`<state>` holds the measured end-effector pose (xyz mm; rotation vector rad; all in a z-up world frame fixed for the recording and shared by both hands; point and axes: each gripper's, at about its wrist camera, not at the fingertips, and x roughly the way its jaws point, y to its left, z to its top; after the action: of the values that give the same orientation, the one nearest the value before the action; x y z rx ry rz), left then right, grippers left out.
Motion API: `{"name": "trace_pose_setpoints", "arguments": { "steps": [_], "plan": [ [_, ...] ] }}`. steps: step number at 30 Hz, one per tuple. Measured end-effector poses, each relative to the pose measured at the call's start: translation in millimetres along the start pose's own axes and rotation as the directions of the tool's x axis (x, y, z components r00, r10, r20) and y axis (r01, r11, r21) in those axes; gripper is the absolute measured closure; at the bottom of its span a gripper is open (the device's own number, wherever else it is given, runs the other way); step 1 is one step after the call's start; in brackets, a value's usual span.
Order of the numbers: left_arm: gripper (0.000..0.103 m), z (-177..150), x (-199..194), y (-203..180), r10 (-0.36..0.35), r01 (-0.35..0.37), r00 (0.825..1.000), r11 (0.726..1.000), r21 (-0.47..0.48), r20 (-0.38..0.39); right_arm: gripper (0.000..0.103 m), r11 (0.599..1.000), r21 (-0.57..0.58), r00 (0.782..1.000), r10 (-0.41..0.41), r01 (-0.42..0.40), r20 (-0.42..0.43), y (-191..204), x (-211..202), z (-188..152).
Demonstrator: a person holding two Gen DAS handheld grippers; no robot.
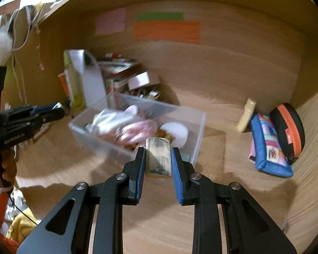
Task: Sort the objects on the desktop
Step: 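Carry the dice box and soap bar into the clear bin and release both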
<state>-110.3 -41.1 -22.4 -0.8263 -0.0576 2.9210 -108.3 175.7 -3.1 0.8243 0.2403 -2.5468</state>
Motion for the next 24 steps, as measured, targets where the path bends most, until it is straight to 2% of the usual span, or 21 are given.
{"name": "trace_pose_setpoints", "arguments": {
  "steps": [8,13,18,21,24],
  "plan": [
    [0.079,28.9,18.9,17.3,-0.013,0.014,1.0,0.999,-0.053,0.02,0.081,0.999,0.051,1.0,0.007,-0.008,0.017,-18.6,18.7,25.0],
    [0.079,46.1,33.9,16.7,-0.026,0.027,0.999,0.998,-0.048,0.024,0.081,0.998,0.067,1.0,0.019,-0.02,0.014,-22.1,37.8,42.1],
    [0.079,56.0,59.6,13.7,-0.034,0.033,0.999,0.998,-0.051,-0.007,0.081,1.0,0.027,1.0,-0.015,0.014,0.025,-19.5,52.3,57.7],
    [0.079,56.1,79.3,11.6,-0.04,0.038,0.999,0.997,-0.062,-0.033,0.081,0.999,0.018,0.999,-0.032,0.031,0.01,-18.8,67.5,55.5],
    [0.079,48.6,95.9,10.9,0.015,-0.017,1.0,0.998,-0.065,-0.021,0.081,0.999,0.037,0.999,-0.027,0.028,-0.031,-25.0,87.7,45.5]
  ]
}}
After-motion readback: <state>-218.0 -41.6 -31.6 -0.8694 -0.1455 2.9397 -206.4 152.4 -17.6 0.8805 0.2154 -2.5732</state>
